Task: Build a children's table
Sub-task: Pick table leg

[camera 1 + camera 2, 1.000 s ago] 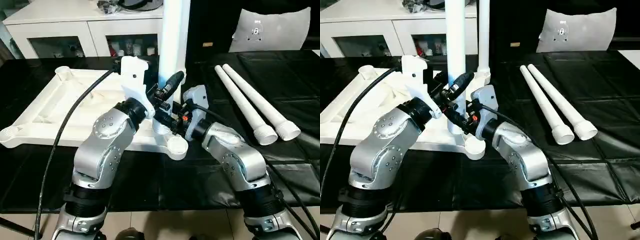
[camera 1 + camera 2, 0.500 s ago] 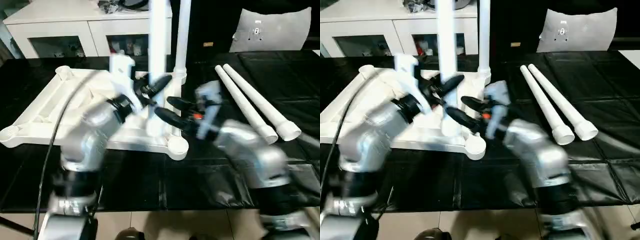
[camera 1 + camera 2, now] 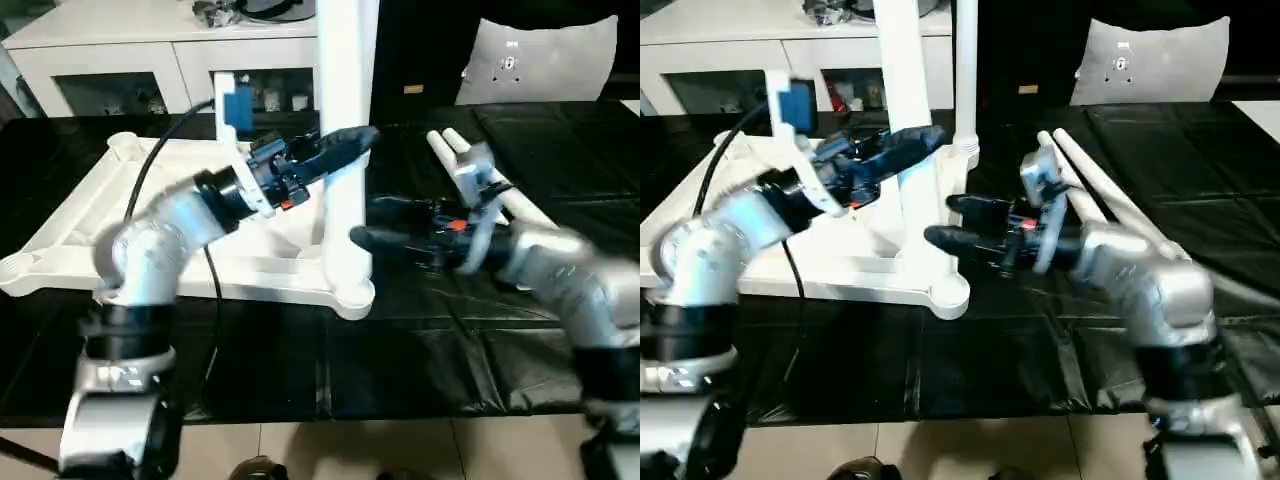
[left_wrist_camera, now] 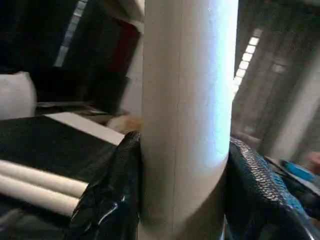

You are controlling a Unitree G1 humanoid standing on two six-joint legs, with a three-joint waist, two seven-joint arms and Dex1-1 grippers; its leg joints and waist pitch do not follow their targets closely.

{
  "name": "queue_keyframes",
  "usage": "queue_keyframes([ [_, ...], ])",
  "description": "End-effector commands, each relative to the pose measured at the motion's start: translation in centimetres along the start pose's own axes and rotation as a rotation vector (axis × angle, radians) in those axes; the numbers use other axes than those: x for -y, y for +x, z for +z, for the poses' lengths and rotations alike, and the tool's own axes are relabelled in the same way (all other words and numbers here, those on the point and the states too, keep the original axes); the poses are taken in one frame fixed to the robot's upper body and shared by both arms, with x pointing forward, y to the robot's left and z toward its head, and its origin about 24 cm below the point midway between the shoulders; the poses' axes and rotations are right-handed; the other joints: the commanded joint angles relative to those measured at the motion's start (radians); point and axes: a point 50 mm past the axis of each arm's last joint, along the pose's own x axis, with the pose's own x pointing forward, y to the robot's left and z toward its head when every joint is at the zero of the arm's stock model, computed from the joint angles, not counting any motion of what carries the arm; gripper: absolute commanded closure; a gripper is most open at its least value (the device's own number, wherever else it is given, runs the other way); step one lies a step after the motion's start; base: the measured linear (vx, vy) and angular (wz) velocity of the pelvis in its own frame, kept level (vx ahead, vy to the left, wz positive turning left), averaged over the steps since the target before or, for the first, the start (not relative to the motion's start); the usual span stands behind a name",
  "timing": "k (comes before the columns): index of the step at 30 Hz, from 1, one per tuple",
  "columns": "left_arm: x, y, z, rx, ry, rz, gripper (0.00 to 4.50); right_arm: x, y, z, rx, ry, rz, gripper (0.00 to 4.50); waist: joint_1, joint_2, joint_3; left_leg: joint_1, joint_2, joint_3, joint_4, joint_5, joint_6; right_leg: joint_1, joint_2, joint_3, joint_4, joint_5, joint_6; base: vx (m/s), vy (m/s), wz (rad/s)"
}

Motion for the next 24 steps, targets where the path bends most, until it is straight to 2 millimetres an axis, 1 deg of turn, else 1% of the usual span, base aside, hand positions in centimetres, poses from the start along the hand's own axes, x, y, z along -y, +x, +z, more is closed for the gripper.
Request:
queue_keyframes([
  [1,1.0,0.8,0.3,-0.022,-0.001,-0.108,2.64,-0.2,0.2,0.2,-0.004,0.024,0.049,0.55,0.006,-0.022,-0.079,0.015,0.045,-0.017,-0.060,-0.113,0.061,0.052,-0.078,0.045,-0.079,-0.308,-0.166,0.000,0.000,0.00],
  [5,1.2,1.1,0.0,-0.051,-0.005,-0.129,2.64,-0.6,0.9,0.4,-0.004,0.030,0.101,0.55,0.010,-0.027,-0.080,0.014,0.045,-0.016,-0.060,-0.100,0.057,0.054,-0.080,0.045,-0.076,-0.298,-0.168,0.000,0.000,0.00],
  [6,1.2,1.2,0.0,-0.054,-0.006,-0.134,2.64,-0.6,1.1,0.4,-0.008,0.031,0.106,0.55,0.011,-0.026,-0.080,0.014,0.046,-0.016,-0.060,-0.101,0.056,0.053,-0.080,0.046,-0.077,-0.300,-0.167,0.000,0.000,0.00],
  [7,1.5,1.3,0.0,-0.058,-0.012,-0.156,2.64,-0.5,1.3,0.3,-0.017,0.031,0.109,0.55,0.012,-0.030,-0.080,0.014,0.046,-0.017,-0.061,-0.098,0.053,0.054,-0.081,0.046,-0.074,-0.300,-0.167,0.000,0.000,0.00],
  [9,1.6,1.3,0.0,-0.058,-0.015,-0.165,2.64,-0.5,1.4,0.3,-0.019,0.031,0.111,0.55,0.011,-0.029,-0.080,0.014,0.046,-0.016,-0.061,-0.099,0.050,0.053,-0.081,0.046,-0.076,-0.302,-0.166,0.000,0.000,0.00],
  [10,1.7,1.4,-0.1,-0.062,-0.015,-0.171,2.64,-0.5,1.4,0.3,-0.022,0.036,0.122,0.55,0.012,-0.032,-0.079,0.014,0.046,-0.016,-0.061,-0.103,0.048,0.054,-0.082,0.046,-0.075,-0.304,-0.166,0.000,0.000,0.00],
  [13,1.7,1.4,-0.1,-0.069,-0.007,-0.167,2.64,-0.6,1.5,0.2,-0.028,0.046,0.144,0.55,0.013,-0.028,-0.080,0.016,0.049,-0.017,-0.062,-0.105,0.044,0.052,-0.080,0.046,-0.075,-0.291,-0.167,0.000,0.000,0.00],
  [14,1.7,1.4,-0.1,-0.069,-0.007,-0.167,2.64,-0.6,1.5,0.2,-0.028,0.046,0.144,0.55,0.013,-0.029,-0.080,0.016,0.049,-0.017,-0.063,-0.106,0.044,0.052,-0.080,0.046,-0.075,-0.288,-0.167,0.000,0.000,0.00],
  [15,1.6,1.4,-0.1,-0.076,0.003,-0.156,2.64,-0.7,1.6,0.1,-0.036,0.051,0.161,0.55,0.014,-0.033,-0.080,0.016,0.048,-0.016,-0.062,-0.110,0.044,0.053,-0.080,0.047,-0.076,-0.284,-0.169,0.000,0.000,0.00],
  [18,1.3,1.5,-0.3,-0.094,0.024,-0.129,2.64,-0.9,1.9,-0.1,-0.048,0.056,0.177,0.55,0.018,-0.033,-0.080,0.017,0.049,-0.017,-0.063,-0.113,0.040,0.052,-0.082,0.048,-0.077,-0.294,-0.163,0.000,0.000,0.00],
  [19,1.2,1.5,-0.3,-0.096,0.029,-0.124,2.64,-0.8,2.2,-0.2,-0.051,0.055,0.172,0.55,0.019,-0.031,-0.080,0.017,0.049,-0.017,-0.063,-0.114,0.037,0.052,-0.082,0.048,-0.076,-0.295,-0.163,0.000,0.000,0.00],
  [24,1.2,1.7,-0.7,-0.107,0.039,-0.117,2.64,-0.7,2.7,-0.3,-0.046,0.057,0.161,0.55,0.018,-0.032,-0.081,0.016,0.048,-0.017,-0.063,-0.114,0.033,0.053,-0.083,0.048,-0.075,-0.287,-0.167,0.000,0.000,0.00],
])
